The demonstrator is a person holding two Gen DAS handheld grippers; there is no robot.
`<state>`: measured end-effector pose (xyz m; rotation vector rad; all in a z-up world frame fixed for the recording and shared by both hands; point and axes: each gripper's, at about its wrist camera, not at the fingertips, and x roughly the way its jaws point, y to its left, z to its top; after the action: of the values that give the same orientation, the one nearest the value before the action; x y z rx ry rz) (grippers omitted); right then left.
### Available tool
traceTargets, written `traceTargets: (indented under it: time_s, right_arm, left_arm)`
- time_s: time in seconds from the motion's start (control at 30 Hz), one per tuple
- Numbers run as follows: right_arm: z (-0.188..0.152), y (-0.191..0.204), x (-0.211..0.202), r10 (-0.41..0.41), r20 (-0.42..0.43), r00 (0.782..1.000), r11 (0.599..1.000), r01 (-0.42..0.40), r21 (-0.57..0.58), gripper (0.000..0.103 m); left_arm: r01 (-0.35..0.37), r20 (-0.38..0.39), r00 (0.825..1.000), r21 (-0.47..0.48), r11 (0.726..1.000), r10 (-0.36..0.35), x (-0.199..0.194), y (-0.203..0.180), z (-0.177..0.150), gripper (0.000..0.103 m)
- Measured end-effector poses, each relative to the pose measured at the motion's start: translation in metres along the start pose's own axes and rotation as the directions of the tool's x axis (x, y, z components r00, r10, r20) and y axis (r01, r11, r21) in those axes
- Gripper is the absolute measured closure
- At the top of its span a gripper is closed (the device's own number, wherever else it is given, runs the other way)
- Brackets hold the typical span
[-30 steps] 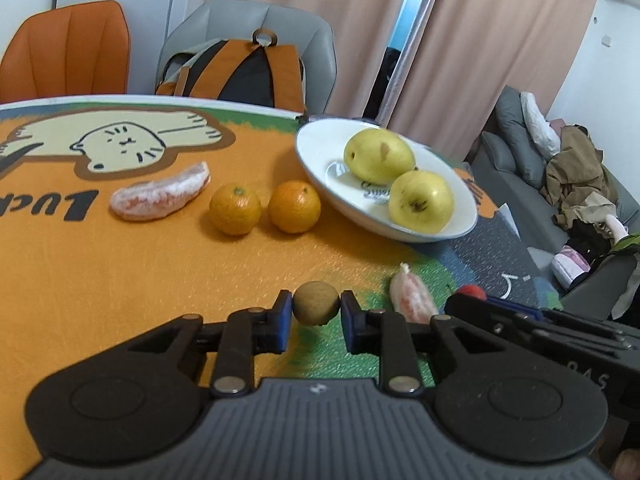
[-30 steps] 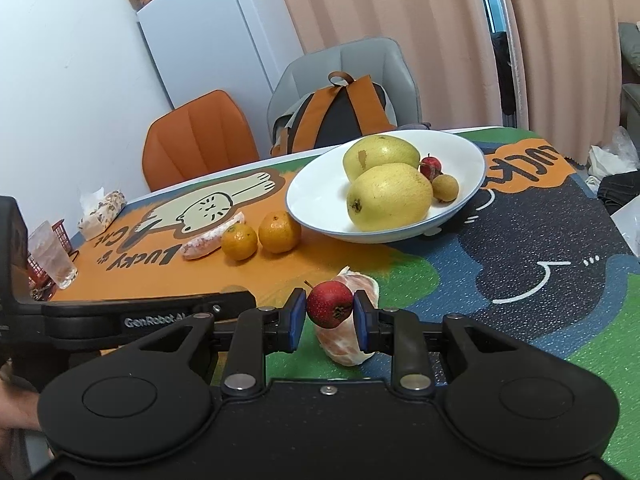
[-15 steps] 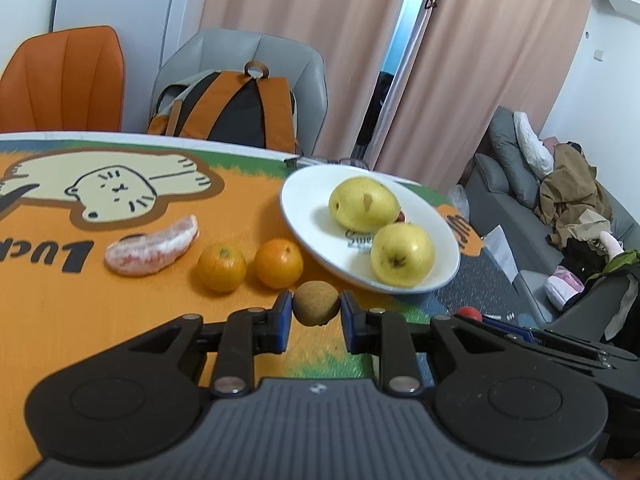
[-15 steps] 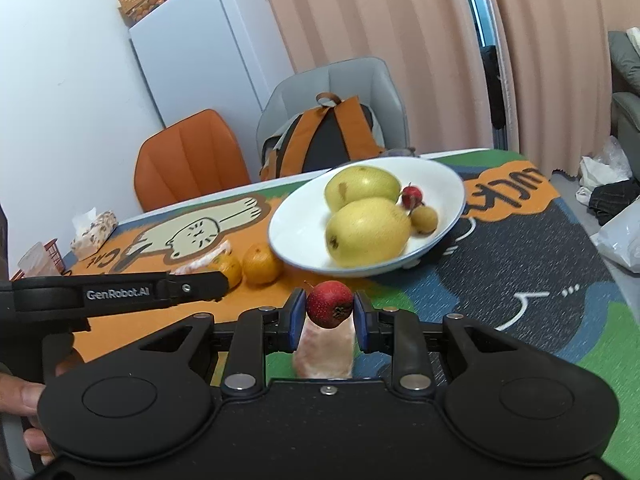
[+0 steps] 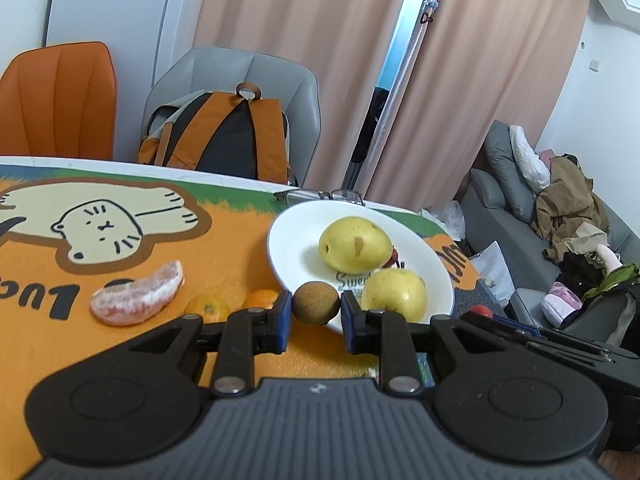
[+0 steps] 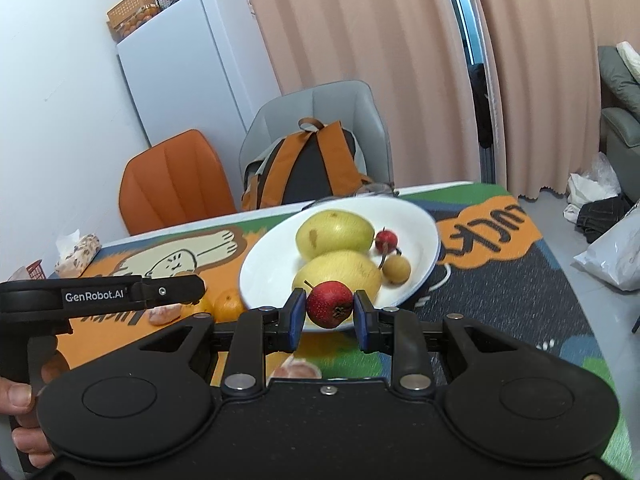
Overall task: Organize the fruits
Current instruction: 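Carry both small fruits over the white plate with both grippers, then open both grippers to drop the red and brown fruits onto the plate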
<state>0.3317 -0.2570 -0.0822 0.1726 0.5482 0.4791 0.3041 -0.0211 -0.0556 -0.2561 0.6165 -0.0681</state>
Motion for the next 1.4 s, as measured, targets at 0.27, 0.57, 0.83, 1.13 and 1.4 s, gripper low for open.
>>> traceTargets:
  time_s: [0.27, 0.57, 0.83, 1.13, 1.4]
  right_arm:
    - [0.014, -0.002, 0.011, -0.001, 0.017, 1.0, 1.0, 0.001, -0.011, 0.076]
    - [0.021, -0.002, 0.019, -0.002, 0.01, 1.0, 0.999, 0.002, -0.033, 0.076]
    - [0.022, 0.0, 0.025, -0.008, 0.002, 1.0, 0.999, 0.008, -0.048, 0.076]
    - [0.022, 0.009, 0.037, 0.012, -0.009, 1.0, 0.999, -0.012, -0.043, 0.076]
    - [0.028, 0.026, 0.047, 0.052, 0.001, 0.999, 0.997, -0.052, -0.054, 0.076]
  left_arm:
    - [0.012, 0.009, 1.0, 0.013, 1.0, -0.012, 0.015, -0.007, 0.015, 0.079]
    - [0.025, -0.012, 1.0, -0.015, 1.0, -0.026, 0.046, -0.007, 0.024, 0.078]
    - [-0.001, -0.012, 1.0, -0.068, 0.998, 0.0, 0.058, 0.003, 0.031, 0.064]
    - [-0.028, -0.016, 1.0, -0.078, 0.997, 0.027, 0.042, 0.019, 0.029, 0.062]
    - [-0.096, 0.0, 0.995, -0.103, 0.99, 0.096, 0.012, 0.043, 0.023, 0.05]
